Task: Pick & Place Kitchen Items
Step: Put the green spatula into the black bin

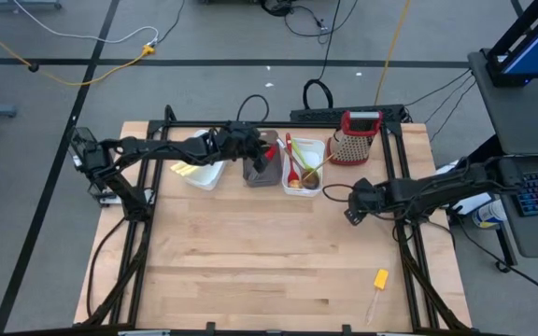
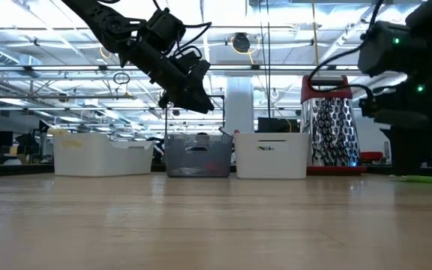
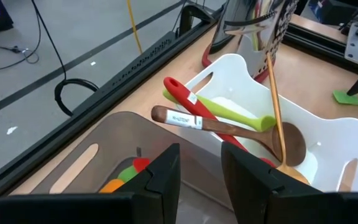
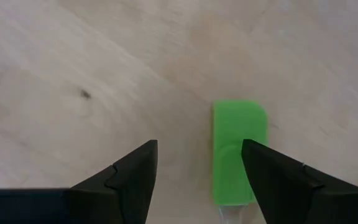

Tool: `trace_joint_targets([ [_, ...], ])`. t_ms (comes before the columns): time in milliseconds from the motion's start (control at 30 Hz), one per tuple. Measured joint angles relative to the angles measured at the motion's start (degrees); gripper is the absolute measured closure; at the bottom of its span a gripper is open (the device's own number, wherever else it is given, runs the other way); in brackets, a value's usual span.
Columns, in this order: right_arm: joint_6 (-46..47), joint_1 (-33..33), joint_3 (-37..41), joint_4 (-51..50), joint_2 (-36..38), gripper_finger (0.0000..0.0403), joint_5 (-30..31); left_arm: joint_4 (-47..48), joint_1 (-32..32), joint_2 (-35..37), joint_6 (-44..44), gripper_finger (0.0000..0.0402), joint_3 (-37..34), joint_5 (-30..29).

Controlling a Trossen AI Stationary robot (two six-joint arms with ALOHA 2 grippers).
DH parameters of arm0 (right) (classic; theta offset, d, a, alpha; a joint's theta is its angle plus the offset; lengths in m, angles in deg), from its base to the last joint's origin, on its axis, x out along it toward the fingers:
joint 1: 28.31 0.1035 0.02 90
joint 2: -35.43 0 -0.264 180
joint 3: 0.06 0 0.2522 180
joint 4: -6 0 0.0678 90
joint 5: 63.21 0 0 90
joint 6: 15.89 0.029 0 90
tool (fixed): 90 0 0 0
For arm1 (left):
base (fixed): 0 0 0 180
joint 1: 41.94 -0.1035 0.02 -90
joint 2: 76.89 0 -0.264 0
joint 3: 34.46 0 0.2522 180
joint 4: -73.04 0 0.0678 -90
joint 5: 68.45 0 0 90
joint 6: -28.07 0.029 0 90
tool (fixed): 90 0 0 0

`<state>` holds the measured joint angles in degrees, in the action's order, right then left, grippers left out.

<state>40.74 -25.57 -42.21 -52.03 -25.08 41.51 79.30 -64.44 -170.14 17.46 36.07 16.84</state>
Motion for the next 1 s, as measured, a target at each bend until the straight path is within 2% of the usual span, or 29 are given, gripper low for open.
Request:
trace_joint_targets([
  [533, 0.6, -5.2, 4.6, -0.7, 0.1, 0.018, 0.4, -0.1, 0.0, 0.0, -0.1, 0.0282, 0.0, -0.2],
  [667, 3.4, -5.8, 6.4, -1.5, 0.1, 0.0219, 0.3, -0.1, 0.0, 0.0, -0.1, 0.0282, 0.0, -0.2],
  [1000, 5.3, -5.9, 9.5, -0.5, 0.1, 0.0368, 0.4, -0.1, 0.0, 0.0, -0.1, 0.0282, 0.0, -0.2],
])
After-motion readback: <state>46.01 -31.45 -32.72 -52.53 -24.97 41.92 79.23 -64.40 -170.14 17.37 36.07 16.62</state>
